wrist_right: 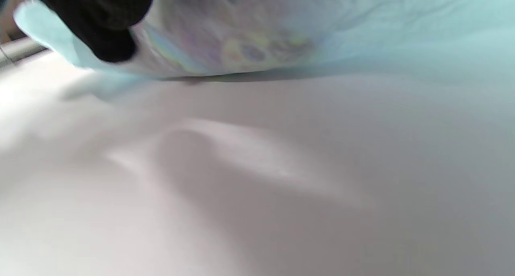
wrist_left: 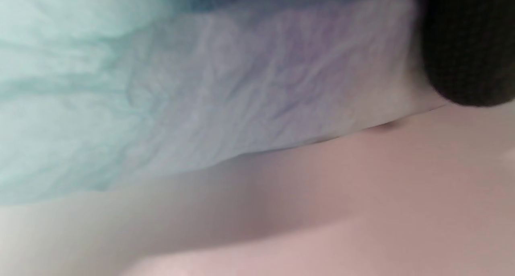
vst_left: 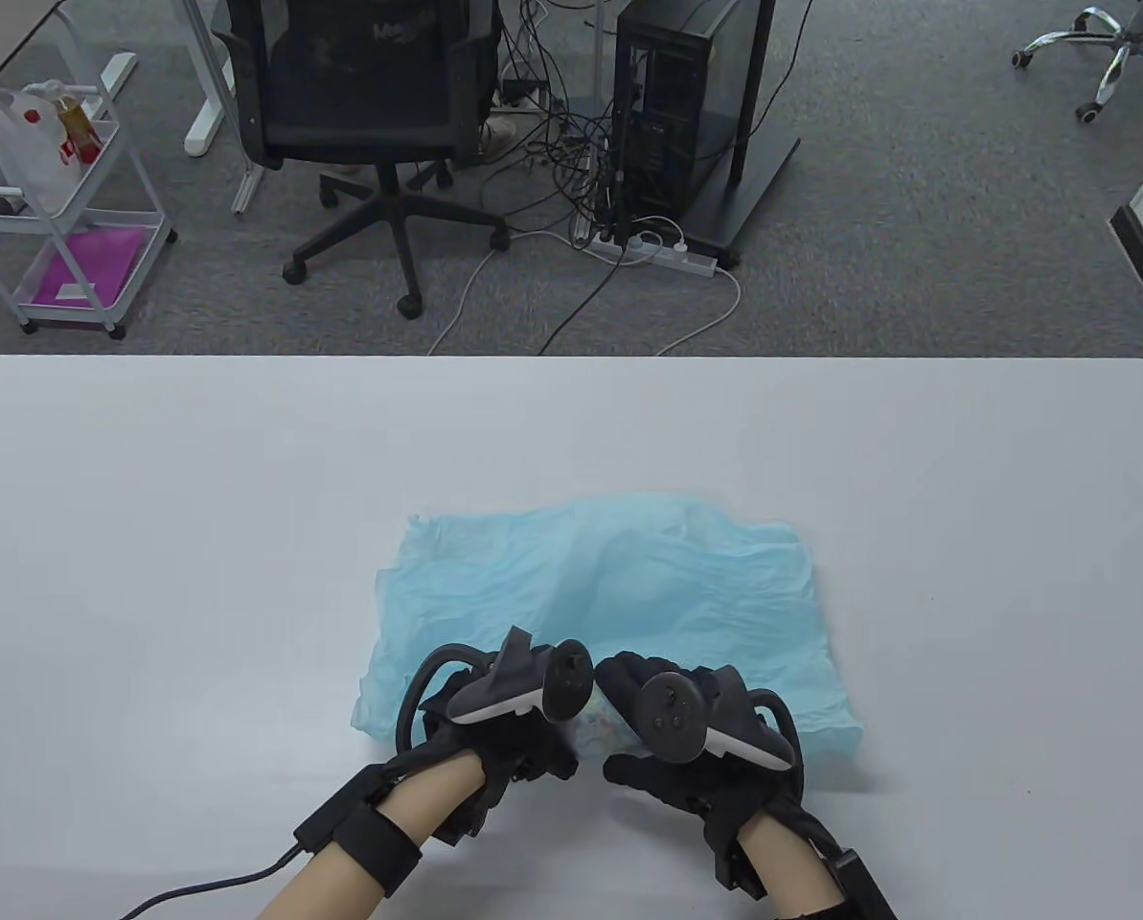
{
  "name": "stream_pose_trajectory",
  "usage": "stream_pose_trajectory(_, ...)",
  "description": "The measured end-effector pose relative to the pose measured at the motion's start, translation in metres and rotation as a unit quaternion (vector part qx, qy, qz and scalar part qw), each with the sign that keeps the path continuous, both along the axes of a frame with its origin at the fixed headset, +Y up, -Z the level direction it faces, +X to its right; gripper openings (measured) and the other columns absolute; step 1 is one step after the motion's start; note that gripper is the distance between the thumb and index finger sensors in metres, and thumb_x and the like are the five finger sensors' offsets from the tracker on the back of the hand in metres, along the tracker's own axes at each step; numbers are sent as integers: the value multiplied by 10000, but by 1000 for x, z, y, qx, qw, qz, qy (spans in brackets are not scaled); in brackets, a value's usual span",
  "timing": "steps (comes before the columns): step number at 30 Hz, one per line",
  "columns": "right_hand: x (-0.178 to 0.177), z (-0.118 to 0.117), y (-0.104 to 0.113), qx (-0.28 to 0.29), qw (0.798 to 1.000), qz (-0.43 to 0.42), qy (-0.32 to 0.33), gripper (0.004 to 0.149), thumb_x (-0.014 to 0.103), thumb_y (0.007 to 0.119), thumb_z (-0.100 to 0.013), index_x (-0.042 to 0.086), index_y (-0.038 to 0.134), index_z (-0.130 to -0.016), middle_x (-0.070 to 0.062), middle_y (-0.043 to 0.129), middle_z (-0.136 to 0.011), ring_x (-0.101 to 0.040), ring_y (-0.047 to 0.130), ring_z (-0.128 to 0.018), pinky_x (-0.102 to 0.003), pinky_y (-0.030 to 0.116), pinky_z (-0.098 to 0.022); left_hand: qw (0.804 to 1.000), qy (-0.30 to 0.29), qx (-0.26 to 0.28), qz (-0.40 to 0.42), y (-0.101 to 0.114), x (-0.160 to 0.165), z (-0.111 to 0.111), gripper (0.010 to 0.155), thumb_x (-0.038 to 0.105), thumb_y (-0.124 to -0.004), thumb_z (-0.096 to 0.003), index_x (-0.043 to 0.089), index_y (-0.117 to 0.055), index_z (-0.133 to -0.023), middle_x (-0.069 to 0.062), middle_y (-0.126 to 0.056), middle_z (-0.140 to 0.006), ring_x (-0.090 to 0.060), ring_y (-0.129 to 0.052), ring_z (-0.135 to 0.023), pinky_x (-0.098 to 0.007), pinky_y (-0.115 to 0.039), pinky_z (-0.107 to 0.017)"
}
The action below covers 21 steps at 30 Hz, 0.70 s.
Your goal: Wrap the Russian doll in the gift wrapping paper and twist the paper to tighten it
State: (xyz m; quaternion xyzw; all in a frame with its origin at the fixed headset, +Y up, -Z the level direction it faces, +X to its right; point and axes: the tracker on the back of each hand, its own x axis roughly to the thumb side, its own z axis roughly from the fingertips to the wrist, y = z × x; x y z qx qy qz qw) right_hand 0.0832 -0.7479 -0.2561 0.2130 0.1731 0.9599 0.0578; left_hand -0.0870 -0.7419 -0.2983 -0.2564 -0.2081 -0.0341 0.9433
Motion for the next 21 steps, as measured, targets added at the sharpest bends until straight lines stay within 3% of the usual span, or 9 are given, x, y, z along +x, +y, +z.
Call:
stream_pose_trajectory(3, -3, 2, -3, 11, 1000, 17, -1, 967, 609, 755, -433, 331, 86, -1072, 16, 310, -1223, -241, 532, -1128, -659, 373, -833, 994, 2, -100, 38, -5, -4, -8, 1029, 677, -869, -239, 377, -314, -1052, 62, -475, -1134, -245, -824, -900, -427, -707, -703)
stream_pose_trajectory(5, -2, -1, -3, -6, 1000, -5, -8, 954, 591, 774, -434, 314, 127, -1079, -1, 382, -1201, -253, 585, -1093, -653, 405, -823, 992, -1, -114, 48, -6, -6, -9, 1026, 659, -869, -256, 382, -287, -1054, 61, -417, -1153, -272, -766, -945, -452, -651, -740)
stream_pose_trajectory(7, 1, -5, -6, -28, 999, -23, -18, 958, 590, 776, -430, 290, 142, -1083, -20, 419, -1191, -267, 619, -1071, -654, 426, -815, 996, -11, -67, 56, -2, -5, -4, 1027, 654, -850, -268, 398, -243, -1056, 64, -334, -1172, -298, -693, -1012, -480, -597, -774)
stream_pose_trajectory(9, 9, -10, -11, -61, 996, -55, -31, 969, 611, 757, -427, 253, 147, -1088, -37, 447, -1181, -270, 655, -1044, -656, 441, -805, 998, -29, 26, 59, 4, -3, 7, 1016, 657, -838, -264, 403, -251, -1053, 72, -334, -1174, -282, -626, -1085, -503, -560, -797)
stream_pose_trajectory(11, 15, -14, -15, -101, 988, -111, -38, 966, 594, 780, -423, 240, 182, -1093, -54, 469, -1169, -286, 626, -1017, -669, 409, -795, 994, -63, 81, 28, 6, 0, 16, 1039, 693, -832, -233, 426, -246, -1048, 102, -338, -1178, -260, -625, -1100, -501, -554, -808)
stream_pose_trajectory(14, 21, -16, -16, -124, 984, -124, -23, 948, 600, 780, -417, 233, 233, -1098, -57, 499, -1158, -289, 630, -991, -676, 403, -784, 989, -96, 104, -31, -2, 7, 26, 1101, 722, -819, -213, 421, -151, -1035, 113, -295, -1173, -236, -625, -1104, -490, -554, -820)
stream_pose_trajectory(16, 22, -16, -16, -129, 983, -126, -15, 942, 600, 762, -426, 210, 232, -1100, -72, 497, -1160, -302, 624, -990, -683, 396, -777, 985, -91, 145, -12, -2, 9, 26, 1048, 698, -836, -204, 438, -240, -1025, 135, -445, -1131, -191, -755, -1023, -459, -614, -803)
stream_pose_trajectory(19, 20, -12, -15, -128, 984, -120, -1, 924, 591, 717, -458, 180, 197, -1103, -105, 414, -1193, -323, 594, -1022, -714, 349, -757, 994, -80, 77, 9, 1, 11, 17, 1038, 671, -891, -197, 429, -318, -1028, 104, -506, -1113, -228, -822, -937, -467, -646, -774)
stream_pose_trajectory(21, 16, -6, -7, -83, 993, -87, 7, 888, 578, 676, -485, 160, 193, -1102, -135, 356, -1209, -380, 538, -1080, -735, 338, -738, 997, -72, 18, -9, 4, 13, 5, 1040, 686, -887, -195, 424, -331, -1035, 99, -528, -1109, -226, -839, -921, -463, -657, -769)
